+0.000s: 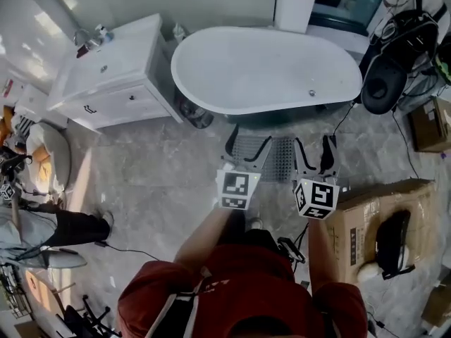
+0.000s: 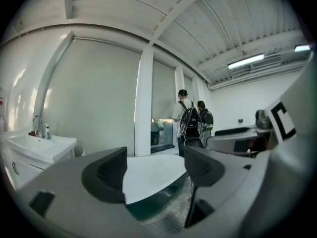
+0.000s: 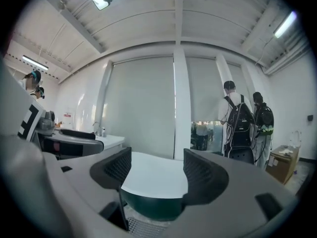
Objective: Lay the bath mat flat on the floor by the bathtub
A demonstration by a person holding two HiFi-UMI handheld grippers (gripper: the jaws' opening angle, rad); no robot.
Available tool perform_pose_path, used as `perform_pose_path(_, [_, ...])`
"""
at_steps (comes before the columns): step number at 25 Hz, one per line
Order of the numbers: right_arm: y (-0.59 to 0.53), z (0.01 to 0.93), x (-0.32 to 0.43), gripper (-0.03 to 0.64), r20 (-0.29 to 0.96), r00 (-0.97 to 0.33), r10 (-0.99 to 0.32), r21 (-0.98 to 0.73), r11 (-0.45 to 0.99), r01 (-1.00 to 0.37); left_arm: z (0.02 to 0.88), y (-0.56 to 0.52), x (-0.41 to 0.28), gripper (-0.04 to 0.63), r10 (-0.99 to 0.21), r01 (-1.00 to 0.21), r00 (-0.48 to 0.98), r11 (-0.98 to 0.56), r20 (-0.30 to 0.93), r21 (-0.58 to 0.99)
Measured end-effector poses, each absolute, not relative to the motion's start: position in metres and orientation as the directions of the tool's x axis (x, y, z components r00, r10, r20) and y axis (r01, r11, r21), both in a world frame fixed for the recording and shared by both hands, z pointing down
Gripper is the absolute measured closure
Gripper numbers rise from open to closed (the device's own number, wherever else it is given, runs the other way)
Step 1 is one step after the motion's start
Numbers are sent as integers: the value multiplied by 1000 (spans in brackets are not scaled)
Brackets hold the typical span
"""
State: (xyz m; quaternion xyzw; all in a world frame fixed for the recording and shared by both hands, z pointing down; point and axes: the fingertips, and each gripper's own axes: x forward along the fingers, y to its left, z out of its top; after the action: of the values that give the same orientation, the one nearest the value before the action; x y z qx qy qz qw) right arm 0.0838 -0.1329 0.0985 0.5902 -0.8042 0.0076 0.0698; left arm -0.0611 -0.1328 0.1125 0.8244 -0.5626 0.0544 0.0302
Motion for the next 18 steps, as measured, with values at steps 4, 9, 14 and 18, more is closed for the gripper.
perform_pose_path(4, [-120,71,67,298,97,-287,-953,39,292,-956,84,-123,-74,247,-923,-927,373,-374,92,-3])
perform_pose_path(9, [-108,43,53,298,66,-249,-966,23,251,-968,56,-118,-87,247,-911,-912,409,-411,57,-17])
perform_pose_path(14, [-96,17,28,298,19,-231,-973,30,231,-972,37,-112,-108,247,-899,-898,438,-439,22,-31])
perform_pose_path(18, [-86,8,17,298,-3,-220,-975,46,220,-974,26,-105,-117,247,-895,-894,446,-446,8,-43])
